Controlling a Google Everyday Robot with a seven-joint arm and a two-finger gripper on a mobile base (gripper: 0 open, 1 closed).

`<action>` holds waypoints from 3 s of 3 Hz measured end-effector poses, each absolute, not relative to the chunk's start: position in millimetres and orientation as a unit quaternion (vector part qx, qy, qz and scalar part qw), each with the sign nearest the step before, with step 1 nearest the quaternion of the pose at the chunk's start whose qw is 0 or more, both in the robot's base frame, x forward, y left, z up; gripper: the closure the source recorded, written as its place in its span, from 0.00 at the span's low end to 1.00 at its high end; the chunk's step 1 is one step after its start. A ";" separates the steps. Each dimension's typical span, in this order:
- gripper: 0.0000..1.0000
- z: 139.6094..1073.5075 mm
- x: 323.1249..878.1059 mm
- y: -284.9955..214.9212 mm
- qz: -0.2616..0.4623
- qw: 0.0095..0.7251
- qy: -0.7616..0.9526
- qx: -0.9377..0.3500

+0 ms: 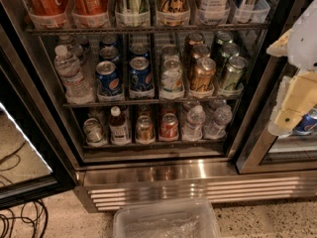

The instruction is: Pick water bottle from bottom shelf of fridge

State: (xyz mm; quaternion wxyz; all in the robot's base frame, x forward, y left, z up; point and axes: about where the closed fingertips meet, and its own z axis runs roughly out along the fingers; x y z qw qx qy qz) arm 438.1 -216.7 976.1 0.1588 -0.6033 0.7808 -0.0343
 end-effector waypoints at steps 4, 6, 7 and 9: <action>0.00 888.6 412.5 -157.0 0.050 0.250 0.842 -0.475; 0.00 873.4 412.4 -146.2 0.075 0.256 0.838 -0.477; 0.00 841.3 405.9 -134.8 0.120 0.283 0.847 -0.434; 0.00 781.0 405.2 -126.9 0.128 0.337 0.881 -0.306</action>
Offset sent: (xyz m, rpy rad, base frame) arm -0.0135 0.0188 -0.0300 0.1465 -0.0296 -0.1097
